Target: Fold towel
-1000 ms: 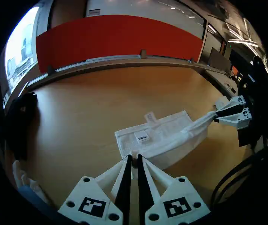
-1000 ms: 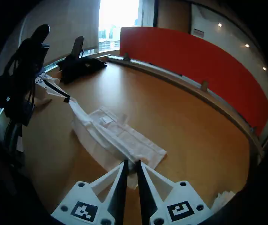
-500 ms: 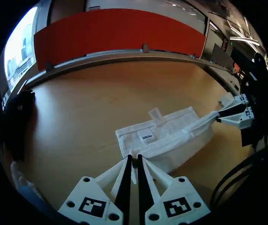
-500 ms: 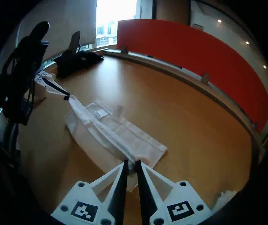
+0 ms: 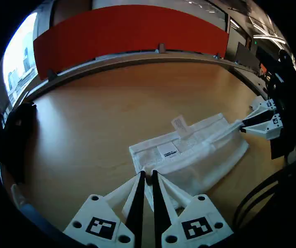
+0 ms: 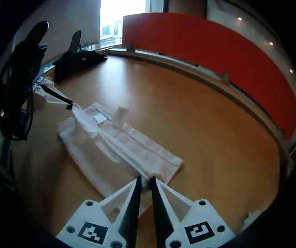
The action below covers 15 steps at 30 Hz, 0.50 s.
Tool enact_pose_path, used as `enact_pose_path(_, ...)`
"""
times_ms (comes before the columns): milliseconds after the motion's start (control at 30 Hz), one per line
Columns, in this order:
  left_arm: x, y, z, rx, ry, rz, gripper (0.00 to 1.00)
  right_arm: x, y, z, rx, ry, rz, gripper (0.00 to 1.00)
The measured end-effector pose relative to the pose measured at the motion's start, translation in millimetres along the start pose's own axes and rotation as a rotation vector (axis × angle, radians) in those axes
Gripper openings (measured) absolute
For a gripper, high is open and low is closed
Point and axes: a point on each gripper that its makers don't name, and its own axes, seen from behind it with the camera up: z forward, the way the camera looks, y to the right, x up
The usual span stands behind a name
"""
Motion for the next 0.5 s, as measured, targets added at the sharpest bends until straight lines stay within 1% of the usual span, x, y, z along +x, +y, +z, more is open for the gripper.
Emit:
enact_pose_path(67,-2,-1.5,3.4,0.007,-0.007,0.003,0.14,-1,3,2.8,-0.009,-0.003,-0.005,0.26)
enact_pose_path(100,-3,-2.3,5.2,0.011,-0.011,0.005,0.15,-2,4,4.3,-0.015,-0.005,-0.008,0.30)
enact_pose_path(200,-4,-4.2,9.4,0.017,-0.016,0.013,0.22,-3,11,7.7,-0.038,-0.011,-0.014,0.44)
enact_pose_path(333,-5,-9.5,12.1,0.036,-0.020,0.029,0.34,-4,17,10.6,-0.056,-0.014,-0.020,0.59)
enact_pose_path(367,-4,-11.0,12.3,0.042,-0.020,0.032,0.38,-4,18,11.1,-0.059,-0.015,-0.021,0.61)
enact_pose_path(500,-3,-15.1,13.4,0.054,-0.022,0.043,0.43,-4,23,13.5,-0.070,-0.018,-0.024,0.69)
